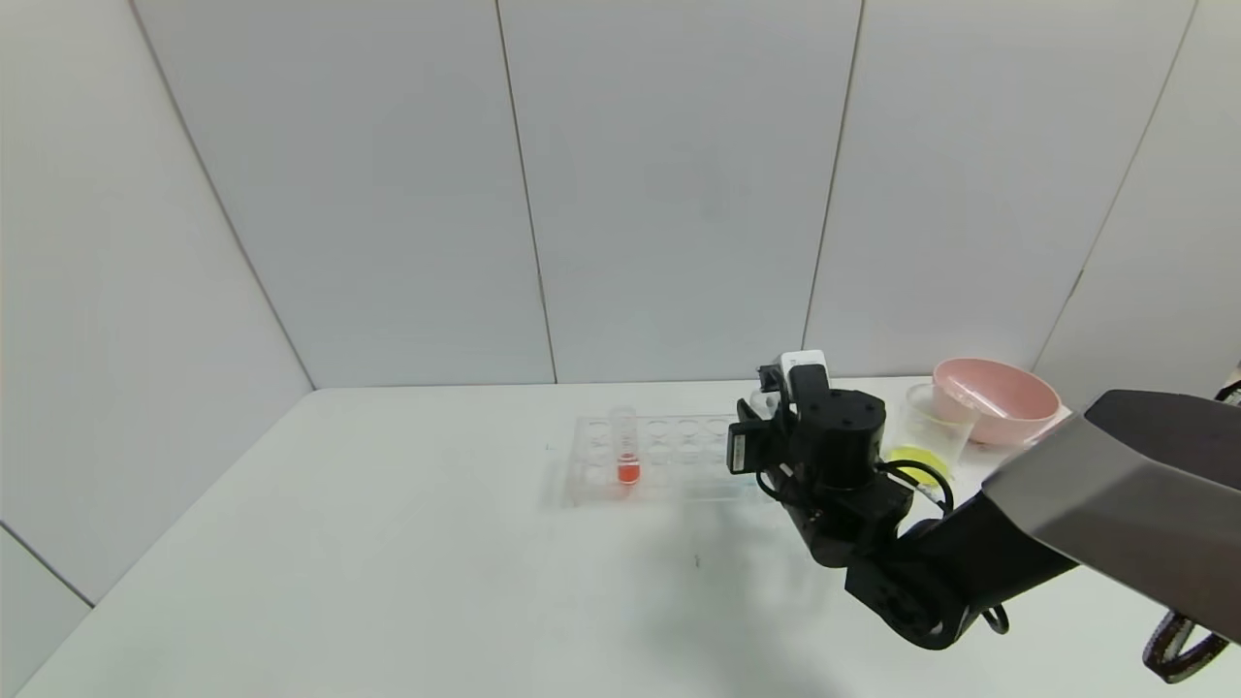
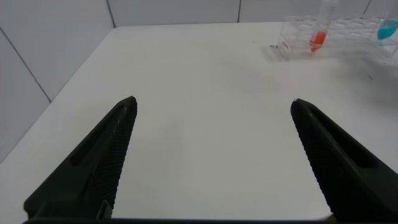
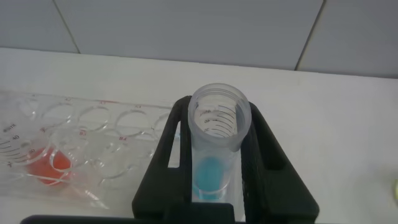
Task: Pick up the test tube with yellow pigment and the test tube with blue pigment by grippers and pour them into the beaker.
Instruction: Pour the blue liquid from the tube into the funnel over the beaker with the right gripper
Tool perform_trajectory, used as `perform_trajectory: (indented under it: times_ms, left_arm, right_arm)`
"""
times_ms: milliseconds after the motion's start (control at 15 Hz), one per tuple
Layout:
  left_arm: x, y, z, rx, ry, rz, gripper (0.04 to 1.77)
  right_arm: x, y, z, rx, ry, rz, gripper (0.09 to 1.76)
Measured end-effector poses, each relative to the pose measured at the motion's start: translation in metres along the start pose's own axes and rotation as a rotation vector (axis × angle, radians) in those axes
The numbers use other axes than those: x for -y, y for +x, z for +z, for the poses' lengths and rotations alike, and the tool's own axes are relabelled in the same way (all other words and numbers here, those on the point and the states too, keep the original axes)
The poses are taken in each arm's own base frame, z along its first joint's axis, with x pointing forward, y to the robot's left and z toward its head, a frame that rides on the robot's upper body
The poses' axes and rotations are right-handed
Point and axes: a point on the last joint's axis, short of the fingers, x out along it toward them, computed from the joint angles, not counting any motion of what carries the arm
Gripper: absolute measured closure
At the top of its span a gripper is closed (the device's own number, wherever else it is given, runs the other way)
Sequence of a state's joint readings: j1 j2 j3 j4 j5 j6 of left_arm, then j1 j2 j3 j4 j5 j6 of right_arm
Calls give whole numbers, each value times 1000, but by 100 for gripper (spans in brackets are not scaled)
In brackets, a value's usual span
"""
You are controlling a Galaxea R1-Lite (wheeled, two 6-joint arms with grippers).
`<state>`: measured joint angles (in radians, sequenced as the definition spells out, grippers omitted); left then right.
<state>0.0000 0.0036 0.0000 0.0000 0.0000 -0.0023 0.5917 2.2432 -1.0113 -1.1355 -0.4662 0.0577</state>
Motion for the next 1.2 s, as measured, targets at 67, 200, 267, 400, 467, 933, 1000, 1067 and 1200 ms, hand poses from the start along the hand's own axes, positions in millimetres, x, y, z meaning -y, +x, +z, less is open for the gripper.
perform_trajectory:
  times_ms: [67,200,267,400,467,933,1000,1067,1200]
  left_arm:
    - [0,0,0,0,0,0,5]
    - [0,0,0,0,0,0,5]
    - [0,0,0,0,0,0,5]
    - [0,0,0,0,0,0,5]
    - [0,0,0,0,0,0,5]
    - [0,0,0,0,0,0,5]
    - [0,0,0,0,0,0,5]
    - [0,0,0,0,0,0,5]
    - [0,0,0,0,0,0,5]
  right_arm:
    - [1,-2,6,13,-7,1,134]
    - [1,-6,20,40,-20,6,134]
    - [1,-9,26,51,-25,6,134]
    - [1,-14,37,64,-24,11,134]
    - [0,-17,42,70,-21,16,134]
    - [5,-24,57,81,-16,31,134]
    - [10,-27,59,64,-21,45,134]
    - [17,-30,62,47,-25,75,134]
    - [38,-40,67,10,-35,165,134]
